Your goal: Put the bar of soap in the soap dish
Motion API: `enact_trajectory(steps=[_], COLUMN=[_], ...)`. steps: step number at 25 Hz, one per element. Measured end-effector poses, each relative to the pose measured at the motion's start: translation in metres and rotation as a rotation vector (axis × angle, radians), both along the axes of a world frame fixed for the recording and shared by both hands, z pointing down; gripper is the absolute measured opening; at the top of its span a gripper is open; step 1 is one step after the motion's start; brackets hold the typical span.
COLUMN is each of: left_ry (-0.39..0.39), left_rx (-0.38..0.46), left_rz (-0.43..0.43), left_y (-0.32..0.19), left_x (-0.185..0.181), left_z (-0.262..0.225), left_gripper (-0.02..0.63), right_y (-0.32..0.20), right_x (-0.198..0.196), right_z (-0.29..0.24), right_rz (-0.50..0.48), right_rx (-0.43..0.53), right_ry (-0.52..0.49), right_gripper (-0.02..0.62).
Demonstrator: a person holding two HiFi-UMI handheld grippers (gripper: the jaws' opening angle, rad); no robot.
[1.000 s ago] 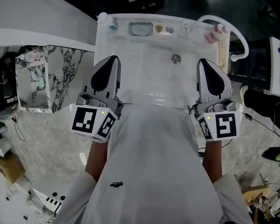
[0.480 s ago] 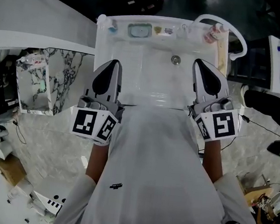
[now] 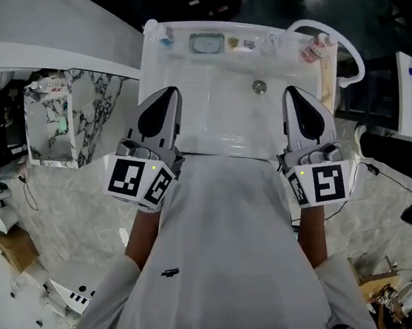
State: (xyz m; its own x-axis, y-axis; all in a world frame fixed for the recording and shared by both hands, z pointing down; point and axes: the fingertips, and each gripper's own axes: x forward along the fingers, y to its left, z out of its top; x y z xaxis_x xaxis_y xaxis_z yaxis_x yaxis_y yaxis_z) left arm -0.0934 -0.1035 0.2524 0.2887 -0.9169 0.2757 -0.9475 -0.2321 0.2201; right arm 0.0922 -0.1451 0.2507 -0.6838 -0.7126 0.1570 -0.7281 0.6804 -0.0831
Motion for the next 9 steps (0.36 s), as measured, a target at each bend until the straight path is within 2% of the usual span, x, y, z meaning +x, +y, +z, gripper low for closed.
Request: enact_trajectory(steps=[9], left_ry=[-0.003], left_rx=[-0.001], left_rz=[0.009], left_y=[-0.0015], left_x=[0.0003], left_z=[0.0026], left_gripper=[0.008], right_y=[0.0013], right_x=[-0.0028], right_z=[0.0033], right_rz=[-0.001], right_rx=[-0.008], right_ry=[0.000], right_gripper=[-0.002])
